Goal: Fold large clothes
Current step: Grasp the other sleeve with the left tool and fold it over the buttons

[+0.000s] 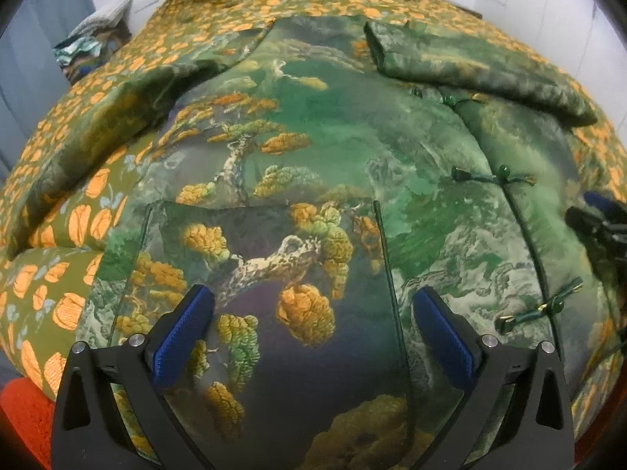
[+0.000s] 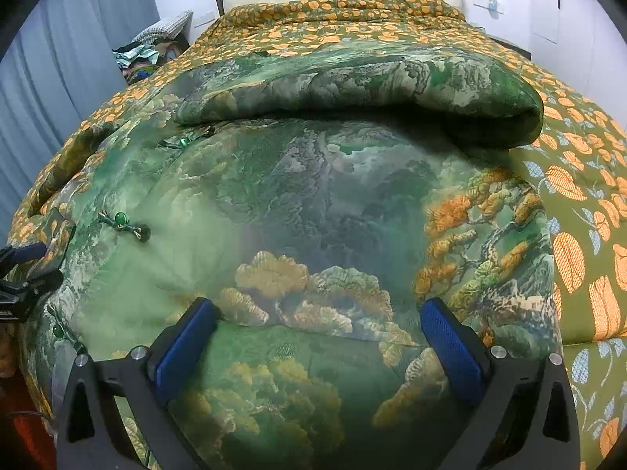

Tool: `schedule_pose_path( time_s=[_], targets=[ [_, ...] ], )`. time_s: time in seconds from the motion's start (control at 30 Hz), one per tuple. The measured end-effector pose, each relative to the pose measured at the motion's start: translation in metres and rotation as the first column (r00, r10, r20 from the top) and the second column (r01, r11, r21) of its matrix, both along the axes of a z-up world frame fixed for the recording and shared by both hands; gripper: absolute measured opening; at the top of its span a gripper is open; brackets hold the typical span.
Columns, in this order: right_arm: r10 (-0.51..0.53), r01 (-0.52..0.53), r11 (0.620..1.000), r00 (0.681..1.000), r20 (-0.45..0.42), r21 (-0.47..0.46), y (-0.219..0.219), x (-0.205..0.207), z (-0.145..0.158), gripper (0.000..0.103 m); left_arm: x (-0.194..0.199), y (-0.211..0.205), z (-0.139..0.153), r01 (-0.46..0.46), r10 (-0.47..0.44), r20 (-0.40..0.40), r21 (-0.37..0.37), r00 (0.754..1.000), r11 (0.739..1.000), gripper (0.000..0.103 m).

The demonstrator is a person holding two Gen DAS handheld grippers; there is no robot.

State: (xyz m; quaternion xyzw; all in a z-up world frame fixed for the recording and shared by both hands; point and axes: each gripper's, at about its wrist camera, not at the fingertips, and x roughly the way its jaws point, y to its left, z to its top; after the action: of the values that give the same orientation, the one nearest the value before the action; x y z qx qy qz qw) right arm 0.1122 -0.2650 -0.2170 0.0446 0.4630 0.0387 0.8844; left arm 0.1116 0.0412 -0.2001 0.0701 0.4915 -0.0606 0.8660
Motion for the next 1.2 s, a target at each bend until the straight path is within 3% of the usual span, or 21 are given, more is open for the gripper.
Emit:
schedule_pose_path(
  time_s=[0.27,0.43,0.53,0.63,0.73,0.77,0.83,0.97,1.2],
  targets=[
    [0.004,-0.004,1.000,1.000,-0.021,-0.025,0.003,0.006,-0.003,0.103,0.002,-0.003,-0.001,-0.001,0.002,-0.026,0.036,1.000,0.999,0.103],
    [0.004,-0.004,1.000,1.000,-0.017,-0.028,0.003,0.005,-0.003,0.103,0.021,-0.001,0.050,0.026,-0.012,0.099,-0.139,0.995,0.990,0.103],
    [0.003,-0.004,1.000,1.000,-0.012,-0.031,0.004,0.005,-0.004,0.103,0.058,-0.014,0.063,0.081,-0.059,0.154,-0.138,0.986,0.987,0.103],
    [0.003,-0.003,0.999,1.000,-0.010,-0.038,0.006,0.006,-0.005,0.103,0.108,-0.028,0.044,0.131,-0.113,0.131,-0.144,0.985,0.981,0.103],
    [0.004,-0.004,0.999,1.000,-0.009,-0.037,0.006,0.007,-0.006,0.103,0.153,-0.033,-0.021,0.117,-0.120,-0.022,-0.108,0.992,0.987,0.103],
    [0.005,-0.005,0.999,1.000,-0.009,-0.034,0.006,0.006,-0.005,0.103,0.157,-0.031,-0.037,0.119,-0.123,-0.027,-0.132,0.992,0.984,0.103],
    [0.005,-0.005,1.000,1.000,-0.009,-0.023,0.005,0.006,-0.005,0.103,0.142,-0.034,-0.025,0.106,-0.100,0.067,-0.093,0.993,0.990,0.103],
    [0.009,-0.009,1.000,1.000,-0.004,-0.024,0.005,0.006,-0.006,0.103,0.134,-0.056,-0.028,0.116,-0.122,0.082,0.068,0.989,0.991,0.103],
    [0.007,-0.007,0.999,1.000,-0.007,-0.036,0.006,0.008,-0.007,0.103,0.137,-0.044,-0.027,0.113,-0.113,0.058,-0.001,0.992,0.994,0.103]
  ],
)
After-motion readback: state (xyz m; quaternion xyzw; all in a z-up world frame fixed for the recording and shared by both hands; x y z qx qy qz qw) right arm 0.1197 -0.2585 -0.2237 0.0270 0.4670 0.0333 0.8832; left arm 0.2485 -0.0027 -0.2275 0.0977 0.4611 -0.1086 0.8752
